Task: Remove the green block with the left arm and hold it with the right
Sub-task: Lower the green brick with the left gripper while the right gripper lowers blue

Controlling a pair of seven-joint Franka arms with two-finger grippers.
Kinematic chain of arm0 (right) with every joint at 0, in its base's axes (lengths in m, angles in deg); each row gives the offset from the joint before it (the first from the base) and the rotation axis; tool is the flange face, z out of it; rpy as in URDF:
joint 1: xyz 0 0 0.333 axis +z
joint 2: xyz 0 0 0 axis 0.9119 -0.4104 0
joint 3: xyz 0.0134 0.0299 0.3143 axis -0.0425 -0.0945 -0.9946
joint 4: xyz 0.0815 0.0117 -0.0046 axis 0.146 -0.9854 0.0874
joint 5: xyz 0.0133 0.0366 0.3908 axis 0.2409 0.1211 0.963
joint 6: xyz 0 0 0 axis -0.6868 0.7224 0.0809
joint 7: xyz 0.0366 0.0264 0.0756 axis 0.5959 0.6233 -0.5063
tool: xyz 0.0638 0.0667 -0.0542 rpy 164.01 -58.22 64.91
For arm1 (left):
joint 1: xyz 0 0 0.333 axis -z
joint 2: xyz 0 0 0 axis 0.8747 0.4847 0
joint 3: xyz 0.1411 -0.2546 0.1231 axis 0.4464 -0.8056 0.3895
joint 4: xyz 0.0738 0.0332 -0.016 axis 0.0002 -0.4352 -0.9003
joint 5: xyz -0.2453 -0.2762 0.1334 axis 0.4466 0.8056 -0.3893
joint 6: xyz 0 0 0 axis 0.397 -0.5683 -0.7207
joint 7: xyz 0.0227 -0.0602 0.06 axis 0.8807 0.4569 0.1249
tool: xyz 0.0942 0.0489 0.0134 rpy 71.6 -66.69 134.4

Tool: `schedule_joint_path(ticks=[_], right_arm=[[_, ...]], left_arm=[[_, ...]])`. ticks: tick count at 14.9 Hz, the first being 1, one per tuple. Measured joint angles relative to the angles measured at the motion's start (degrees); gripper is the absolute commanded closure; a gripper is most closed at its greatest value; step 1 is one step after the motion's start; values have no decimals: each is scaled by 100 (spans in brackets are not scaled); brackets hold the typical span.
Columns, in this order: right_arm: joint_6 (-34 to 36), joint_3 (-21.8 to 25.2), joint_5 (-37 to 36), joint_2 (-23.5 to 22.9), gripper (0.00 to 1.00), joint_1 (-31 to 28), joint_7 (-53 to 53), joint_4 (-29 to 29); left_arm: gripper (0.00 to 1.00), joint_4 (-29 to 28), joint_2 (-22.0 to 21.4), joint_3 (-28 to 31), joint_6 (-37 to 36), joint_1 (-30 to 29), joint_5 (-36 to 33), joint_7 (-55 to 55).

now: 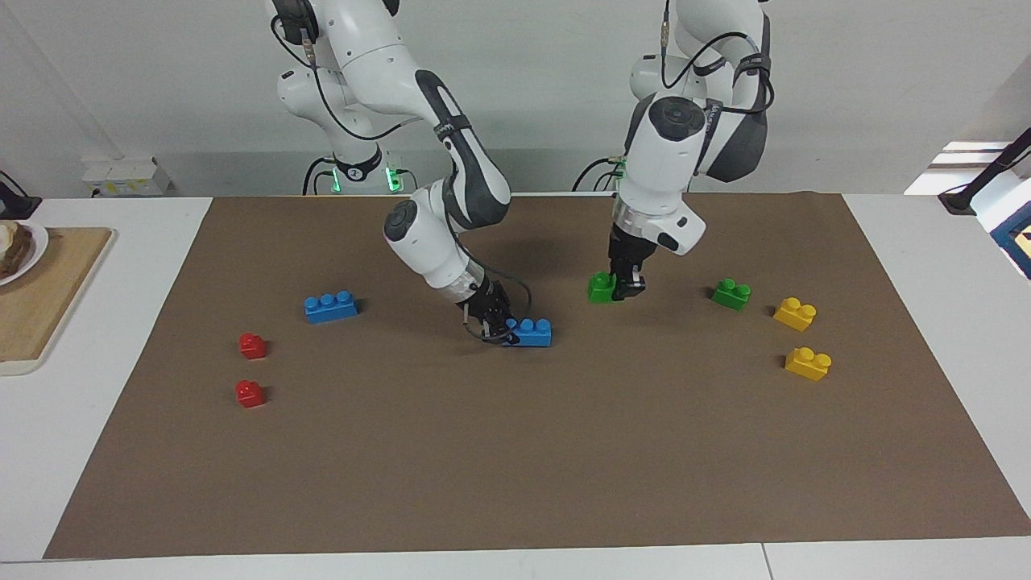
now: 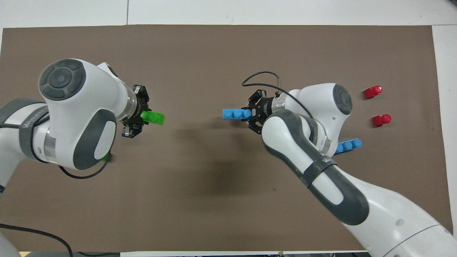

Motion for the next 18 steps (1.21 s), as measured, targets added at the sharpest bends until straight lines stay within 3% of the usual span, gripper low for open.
schedule_joint_path(ticks=[2, 6, 12, 18], right_arm=[[721, 17, -212, 57, 100, -649, -428, 268], [1483, 40, -455, 64, 100, -1646, -1565, 290], [1921, 47, -835, 36, 100, -2763, -2746, 57], [1961, 48, -877, -39, 100, -3080, -3230, -82]], left_arm=[[100, -177, -31, 4, -2, -400, 2, 1258], [100, -573, -136, 3, 166, -1029, 5, 2969], [100, -1001, -7, -5, 1129, -1349, 7, 3634], [100, -1008, 352, -1, 1696, -1719, 7, 3938]])
